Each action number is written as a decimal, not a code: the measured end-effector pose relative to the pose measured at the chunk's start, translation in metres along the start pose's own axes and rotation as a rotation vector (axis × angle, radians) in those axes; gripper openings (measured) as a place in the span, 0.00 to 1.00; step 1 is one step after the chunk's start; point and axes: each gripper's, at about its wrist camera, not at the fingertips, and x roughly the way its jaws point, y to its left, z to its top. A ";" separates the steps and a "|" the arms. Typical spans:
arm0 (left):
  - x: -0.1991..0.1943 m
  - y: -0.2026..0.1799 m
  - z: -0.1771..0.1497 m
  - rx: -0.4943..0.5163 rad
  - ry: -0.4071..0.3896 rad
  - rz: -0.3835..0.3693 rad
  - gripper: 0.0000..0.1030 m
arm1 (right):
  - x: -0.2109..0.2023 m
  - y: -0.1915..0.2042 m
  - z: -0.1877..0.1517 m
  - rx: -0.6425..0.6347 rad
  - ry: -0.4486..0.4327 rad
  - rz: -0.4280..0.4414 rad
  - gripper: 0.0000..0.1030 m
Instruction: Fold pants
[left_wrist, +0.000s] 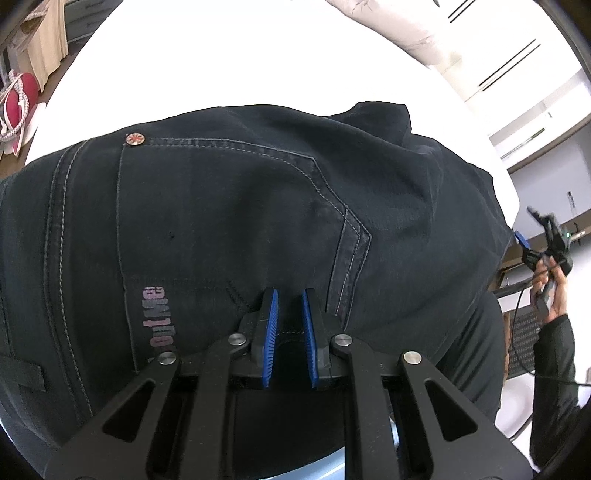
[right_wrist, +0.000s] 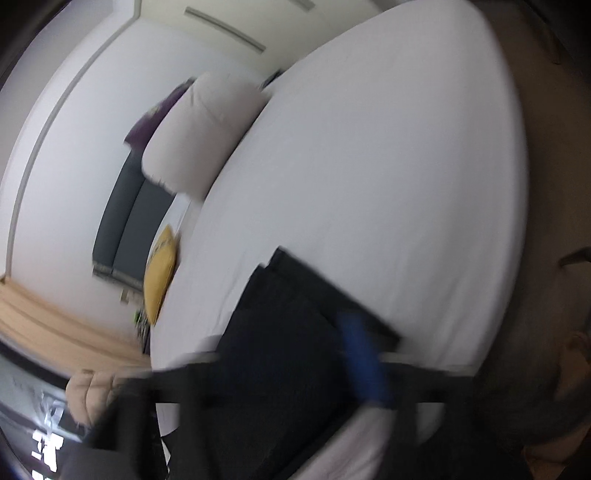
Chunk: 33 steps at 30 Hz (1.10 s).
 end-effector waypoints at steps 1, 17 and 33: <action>0.001 -0.004 0.000 0.002 0.001 0.002 0.13 | 0.003 0.001 0.003 -0.003 0.008 0.007 0.78; 0.000 0.001 -0.003 -0.022 -0.015 -0.004 0.13 | 0.001 -0.037 -0.049 0.316 0.072 0.099 0.57; 0.001 -0.002 -0.003 -0.015 -0.017 -0.002 0.13 | 0.045 -0.029 -0.054 0.399 0.101 0.251 0.44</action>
